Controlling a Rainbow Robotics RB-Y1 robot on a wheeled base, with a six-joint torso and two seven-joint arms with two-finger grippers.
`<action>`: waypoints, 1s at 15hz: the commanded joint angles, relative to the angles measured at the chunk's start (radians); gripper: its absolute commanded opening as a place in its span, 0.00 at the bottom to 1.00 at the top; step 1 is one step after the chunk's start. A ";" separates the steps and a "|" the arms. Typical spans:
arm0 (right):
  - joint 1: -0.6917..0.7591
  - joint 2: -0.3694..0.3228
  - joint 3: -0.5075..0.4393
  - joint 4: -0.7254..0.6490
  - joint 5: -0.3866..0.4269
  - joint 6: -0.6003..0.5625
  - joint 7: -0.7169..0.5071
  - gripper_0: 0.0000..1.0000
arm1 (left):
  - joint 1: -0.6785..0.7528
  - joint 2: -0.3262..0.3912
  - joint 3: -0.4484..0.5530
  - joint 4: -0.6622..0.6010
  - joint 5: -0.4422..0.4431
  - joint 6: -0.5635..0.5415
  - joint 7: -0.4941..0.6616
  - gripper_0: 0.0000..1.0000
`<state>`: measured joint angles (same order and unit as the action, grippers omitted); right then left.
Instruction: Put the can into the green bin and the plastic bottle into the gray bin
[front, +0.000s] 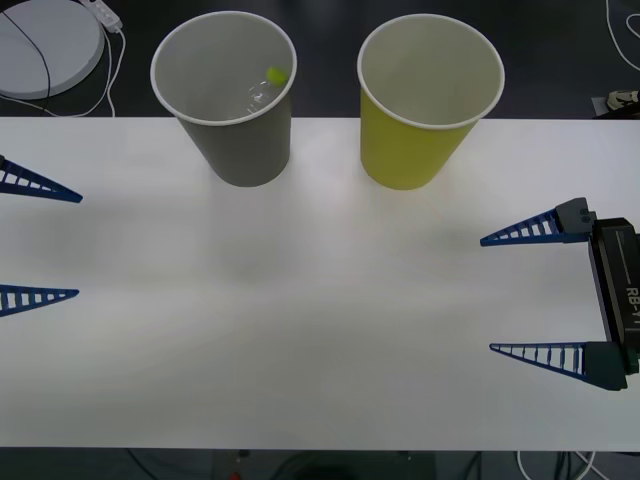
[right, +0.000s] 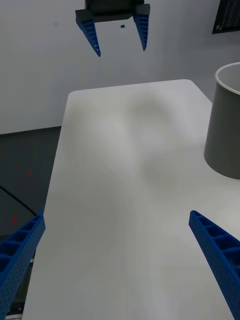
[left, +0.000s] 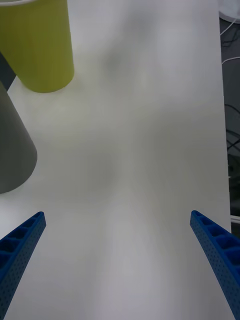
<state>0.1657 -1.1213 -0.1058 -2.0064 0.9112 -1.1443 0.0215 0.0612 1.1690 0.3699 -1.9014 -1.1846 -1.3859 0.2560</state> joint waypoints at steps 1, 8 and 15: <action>0.000 0.000 0.000 0.000 0.000 0.000 0.000 1.00 | 0.020 -0.002 0.000 0.010 0.000 -0.001 -0.058 1.00; 0.000 0.000 0.000 0.000 0.000 0.000 0.000 1.00 | 0.029 -0.002 0.000 0.090 0.062 -0.073 -0.170 1.00; 0.000 0.000 0.000 0.000 0.000 0.000 0.000 1.00 | 0.057 -0.002 0.001 0.090 0.095 -0.073 -0.201 1.00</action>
<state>0.1657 -1.1213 -0.1058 -2.0064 0.9112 -1.1443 0.0215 0.1181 1.1675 0.3715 -1.8117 -1.0893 -1.4589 0.0557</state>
